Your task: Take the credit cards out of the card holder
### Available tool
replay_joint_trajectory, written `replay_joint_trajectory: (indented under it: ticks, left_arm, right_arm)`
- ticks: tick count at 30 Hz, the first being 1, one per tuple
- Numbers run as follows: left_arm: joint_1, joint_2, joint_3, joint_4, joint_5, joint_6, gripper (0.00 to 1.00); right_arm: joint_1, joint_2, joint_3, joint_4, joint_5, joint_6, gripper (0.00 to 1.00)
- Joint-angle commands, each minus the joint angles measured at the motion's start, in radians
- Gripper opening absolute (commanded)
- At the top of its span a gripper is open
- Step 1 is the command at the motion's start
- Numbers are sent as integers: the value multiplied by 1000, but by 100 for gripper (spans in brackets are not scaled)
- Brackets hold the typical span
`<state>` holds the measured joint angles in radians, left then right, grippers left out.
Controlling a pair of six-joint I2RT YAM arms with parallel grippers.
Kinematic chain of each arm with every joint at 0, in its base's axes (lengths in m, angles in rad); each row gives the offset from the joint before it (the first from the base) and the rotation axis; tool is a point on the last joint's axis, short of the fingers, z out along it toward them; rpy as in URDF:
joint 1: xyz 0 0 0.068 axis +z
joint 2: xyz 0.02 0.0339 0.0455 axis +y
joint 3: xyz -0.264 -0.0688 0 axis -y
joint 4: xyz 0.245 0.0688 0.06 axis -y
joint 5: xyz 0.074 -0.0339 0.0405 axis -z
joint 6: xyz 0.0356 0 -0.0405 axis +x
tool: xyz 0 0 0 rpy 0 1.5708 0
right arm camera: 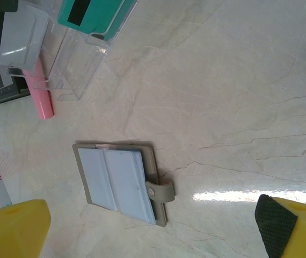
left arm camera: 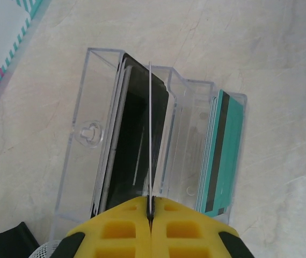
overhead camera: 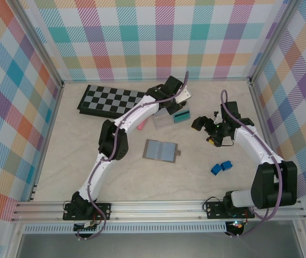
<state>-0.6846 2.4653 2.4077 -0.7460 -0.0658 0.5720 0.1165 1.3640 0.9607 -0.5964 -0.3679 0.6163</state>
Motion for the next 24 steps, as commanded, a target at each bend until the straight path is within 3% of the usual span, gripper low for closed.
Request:
replay_joint_trajectory:
  ticks: [1, 8, 24]
  left_arm:
    - [16, 18, 37, 48, -3, 21, 0]
    - [22, 22, 48, 67, 53, 36, 0]
    - [31, 51, 50, 119, 9, 108, 0]
  right_arm:
    - [-7, -5, -2, -16, -28, 8, 100]
    - [-8, -2, -4, -18, -32, 11, 100]
    - [-7, 20, -6, -19, -49, 10, 100]
